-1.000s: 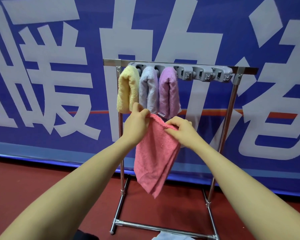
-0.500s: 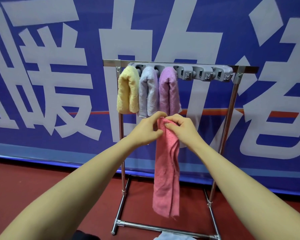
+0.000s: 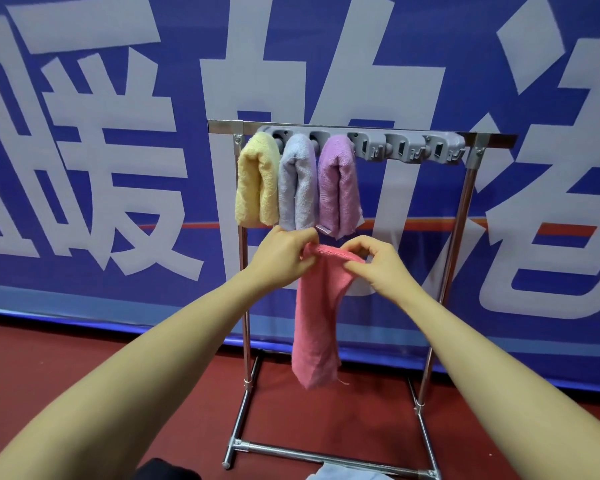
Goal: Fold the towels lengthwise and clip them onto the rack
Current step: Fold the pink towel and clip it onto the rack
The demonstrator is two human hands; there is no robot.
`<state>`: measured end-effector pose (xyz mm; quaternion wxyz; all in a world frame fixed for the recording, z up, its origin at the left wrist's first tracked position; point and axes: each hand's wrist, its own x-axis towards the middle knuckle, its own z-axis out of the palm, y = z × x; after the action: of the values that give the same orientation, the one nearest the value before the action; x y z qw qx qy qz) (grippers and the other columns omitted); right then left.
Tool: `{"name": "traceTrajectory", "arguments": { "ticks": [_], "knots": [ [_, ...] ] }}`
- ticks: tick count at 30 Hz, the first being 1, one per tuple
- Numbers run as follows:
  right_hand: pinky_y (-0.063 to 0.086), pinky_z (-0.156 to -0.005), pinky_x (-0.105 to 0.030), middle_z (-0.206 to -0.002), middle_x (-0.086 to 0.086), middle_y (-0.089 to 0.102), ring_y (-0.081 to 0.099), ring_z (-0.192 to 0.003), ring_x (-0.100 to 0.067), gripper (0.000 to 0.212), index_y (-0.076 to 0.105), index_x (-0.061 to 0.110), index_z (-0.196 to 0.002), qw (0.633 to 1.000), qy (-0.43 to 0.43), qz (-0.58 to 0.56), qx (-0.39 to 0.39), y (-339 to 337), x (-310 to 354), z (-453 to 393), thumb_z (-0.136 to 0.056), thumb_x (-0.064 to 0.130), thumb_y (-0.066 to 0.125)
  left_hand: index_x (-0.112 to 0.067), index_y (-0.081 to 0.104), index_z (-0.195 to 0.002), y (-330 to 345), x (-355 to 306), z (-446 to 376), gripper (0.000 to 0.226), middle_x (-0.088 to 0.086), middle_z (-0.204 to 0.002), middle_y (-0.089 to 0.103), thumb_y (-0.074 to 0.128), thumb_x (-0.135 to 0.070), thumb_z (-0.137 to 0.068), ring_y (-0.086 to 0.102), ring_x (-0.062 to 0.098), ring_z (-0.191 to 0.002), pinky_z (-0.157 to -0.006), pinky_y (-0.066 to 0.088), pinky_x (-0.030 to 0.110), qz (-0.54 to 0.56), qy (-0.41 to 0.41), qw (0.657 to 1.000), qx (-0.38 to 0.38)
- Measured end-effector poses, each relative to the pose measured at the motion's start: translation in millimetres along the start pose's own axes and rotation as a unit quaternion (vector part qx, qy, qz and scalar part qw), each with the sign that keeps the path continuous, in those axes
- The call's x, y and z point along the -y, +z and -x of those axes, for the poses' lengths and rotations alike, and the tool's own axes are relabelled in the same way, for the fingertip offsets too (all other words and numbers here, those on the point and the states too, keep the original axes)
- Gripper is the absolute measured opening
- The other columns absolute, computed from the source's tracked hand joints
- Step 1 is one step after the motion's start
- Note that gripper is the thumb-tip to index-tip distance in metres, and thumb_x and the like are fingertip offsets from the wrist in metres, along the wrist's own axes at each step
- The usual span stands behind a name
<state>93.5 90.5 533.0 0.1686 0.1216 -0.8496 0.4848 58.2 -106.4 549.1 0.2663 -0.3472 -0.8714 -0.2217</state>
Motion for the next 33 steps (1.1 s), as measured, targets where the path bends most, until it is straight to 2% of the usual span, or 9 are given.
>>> {"name": "traceTrajectory", "arguments": {
  "ticks": [5,8,12,16,18,21,23,28,33],
  "knots": [
    [0.049,-0.094,-0.046,-0.085,0.006,0.071,0.064,-0.085,-0.011,0.016,0.069,0.028,-0.085,0.997,0.026,-0.031,-0.06,0.1,-6.0,0.0,-0.083,0.012,0.066,-0.012,0.055,-0.085,-3.5,-0.7,-0.8,0.015,-0.005,-0.076,0.063,0.048,-0.021,-0.075,0.053,0.019,-0.069,-0.079,0.035,0.033,-0.006,0.024,1.0,0.011],
    [0.05,-0.092,-0.044,-0.089,0.006,0.069,0.062,-0.086,-0.011,0.017,0.068,0.025,-0.09,0.997,0.01,-0.037,-0.06,3.3,-4.1,-3.2,-0.087,0.009,0.062,-0.009,0.052,-0.085,-3.5,-6.7,-1.0,0.017,-0.004,-0.074,0.059,0.047,-0.018,-0.072,0.045,0.018,-0.065,-0.082,0.032,0.033,0.011,0.036,0.999,0.01],
    [0.051,-0.09,-0.043,-0.094,0.001,0.068,0.061,-0.09,-0.018,0.014,0.066,0.017,-0.096,0.998,-0.006,-0.037,-0.047,5.2,-4.5,-5.7,-0.089,0.007,0.058,-0.009,0.053,-0.087,-4.5,-9.2,-1.3,0.019,0.001,-0.074,0.062,0.045,-0.019,-0.072,0.048,0.023,-0.069,-0.089,0.03,0.034,0.034,0.02,0.999,0.006],
    [0.051,-0.082,-0.027,-0.106,-0.003,0.069,0.063,-0.096,-0.017,0.017,0.063,0.009,-0.091,0.992,0.006,-0.124,-0.022,4.6,-0.9,-3.7,-0.085,-0.006,0.057,-0.01,0.054,-0.09,-9.7,-13.6,0.9,0.023,0.005,-0.082,0.064,0.044,-0.021,-0.072,0.05,0.027,-0.08,-0.09,0.027,0.033,0.058,0.008,0.998,0.034],
    [0.05,-0.077,-0.019,-0.101,-0.004,0.07,0.064,-0.091,-0.011,0.021,0.061,0.008,-0.084,0.985,0.02,-0.17,-0.019,5.2,2.8,-2.5,-0.082,-0.012,0.055,-0.008,0.055,-0.092,-12.8,-17.5,1.5,0.026,0.005,-0.086,0.064,0.044,-0.021,-0.072,0.049,0.029,-0.084,-0.087,0.027,0.029,0.071,0.001,0.996,0.049],
    [0.049,-0.076,-0.023,-0.086,-0.008,0.067,0.06,-0.081,-0.014,0.023,0.061,0.01,-0.078,0.982,0.031,-0.187,-0.025,4.4,3.2,-2.3,-0.079,-0.012,0.056,-0.008,0.055,-0.094,-16.3,-19.8,1.2,0.029,0.009,-0.091,0.064,0.042,-0.022,-0.072,0.044,0.029,-0.083,-0.084,0.024,0.011,0.086,-0.017,0.993,0.081],
    [0.048,-0.074,-0.025,-0.079,-0.007,0.063,0.057,-0.077,-0.015,0.022,0.062,0.011,-0.077,0.985,0.027,-0.167,-0.028,2.9,3.9,-2.2,-0.079,-0.01,0.059,-0.012,0.053,-0.091,-17.4,-16.7,-0.7,0.026,0.011,-0.089,0.063,0.041,-0.022,-0.071,0.041,0.025,-0.081,-0.086,0.021,0.007,0.086,-0.022,0.99,0.106],
    [0.049,-0.071,-0.016,-0.085,0.001,0.066,0.06,-0.077,-0.005,0.022,0.066,0.013,-0.091,0.991,0.008,-0.133,-0.014,-4.3,12.9,-4.2,-0.082,-0.006,0.062,-0.024,0.045,-0.083,-18.2,0.9,-5.4,0.012,-0.008,-0.079,0.056,0.046,-0.031,-0.073,0.051,0.018,-0.082,-0.088,0.028,0.032,0.003,0.029,0.993,0.113],
    [0.047,-0.083,-0.018,-0.094,0.005,0.065,0.06,-0.089,-0.006,0.019,0.068,0.01,-0.105,0.999,-0.036,0.028,0.022,-5.3,22.8,-10.7,-0.088,0.006,0.061,-0.02,0.05,-0.079,-14.6,8.7,-5.1,0.033,-0.013,-0.073,0.051,0.046,-0.052,-0.082,0.049,0.014,-0.069,-0.076,0.032,0.032,-0.063,0.037,0.995,0.06]
  ]
}}
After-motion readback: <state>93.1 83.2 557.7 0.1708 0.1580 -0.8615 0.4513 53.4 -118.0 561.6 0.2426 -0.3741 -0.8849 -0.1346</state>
